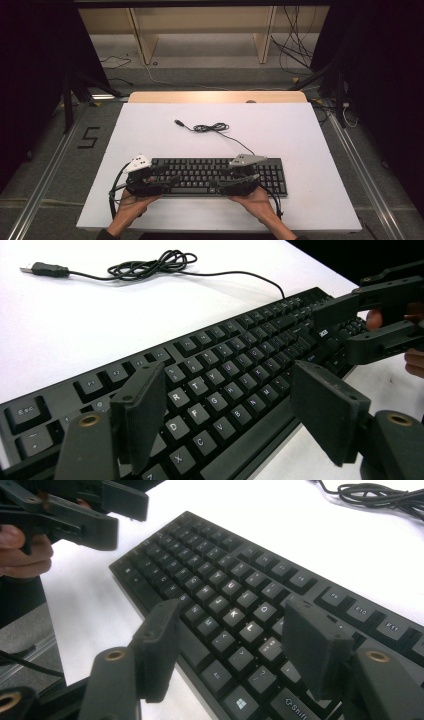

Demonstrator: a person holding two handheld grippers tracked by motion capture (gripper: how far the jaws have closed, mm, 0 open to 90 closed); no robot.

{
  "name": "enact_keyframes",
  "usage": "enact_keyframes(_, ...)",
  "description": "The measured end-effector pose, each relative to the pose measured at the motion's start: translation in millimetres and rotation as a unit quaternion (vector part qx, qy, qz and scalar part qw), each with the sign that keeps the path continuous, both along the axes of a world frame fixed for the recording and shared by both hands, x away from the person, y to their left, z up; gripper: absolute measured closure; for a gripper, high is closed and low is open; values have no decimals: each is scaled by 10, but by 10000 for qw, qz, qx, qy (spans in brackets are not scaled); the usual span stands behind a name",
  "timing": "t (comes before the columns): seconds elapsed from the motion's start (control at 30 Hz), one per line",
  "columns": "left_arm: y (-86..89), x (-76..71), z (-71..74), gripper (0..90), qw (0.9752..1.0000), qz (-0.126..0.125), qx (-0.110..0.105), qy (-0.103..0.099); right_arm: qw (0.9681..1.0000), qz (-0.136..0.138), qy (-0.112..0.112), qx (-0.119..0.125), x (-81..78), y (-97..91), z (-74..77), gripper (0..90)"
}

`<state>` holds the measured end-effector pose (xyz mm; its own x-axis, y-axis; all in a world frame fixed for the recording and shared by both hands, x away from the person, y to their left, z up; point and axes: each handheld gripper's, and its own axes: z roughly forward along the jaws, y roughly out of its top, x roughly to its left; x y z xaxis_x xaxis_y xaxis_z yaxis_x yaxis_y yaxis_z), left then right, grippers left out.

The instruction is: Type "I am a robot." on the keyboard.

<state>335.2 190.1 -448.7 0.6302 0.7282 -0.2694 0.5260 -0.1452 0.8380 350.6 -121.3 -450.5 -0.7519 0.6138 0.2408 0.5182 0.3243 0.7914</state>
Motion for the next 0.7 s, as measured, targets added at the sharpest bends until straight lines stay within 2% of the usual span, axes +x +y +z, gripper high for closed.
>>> enact_keyframes(0.17, 46, -39, -12, 293, 9999, 74, -65, -28, 10000, 2, 31, -90, 11, 16, -19, 500)
enact_keyframes(0.3, 80, -78, -23, 283, 9999, 74, -81, -54, 9999, 33, 16, -168, 17, 31, -41, 605)
enact_keyframes(0.33, 80, -78, -23, 281, 9999, 74, -81, -54, 9999, 33, 16, -168, 17, 31, -41, 605)
enact_keyframes(0.37, 88, -95, -28, 280, 9999, 68, -75, -76, 9998, 53, 9, -200, 22, 38, -49, 661)
enact_keyframes(0.47, 93, -113, -30, 277, 9999, 64, -80, -92, 9997, 70, 21, -238, 27, 53, -63, 744)
enact_keyframes(0.7, 113, -151, -46, 276, 9998, 52, -111, -128, 9993, 100, 58, -349, 46, 82, -105, 858)
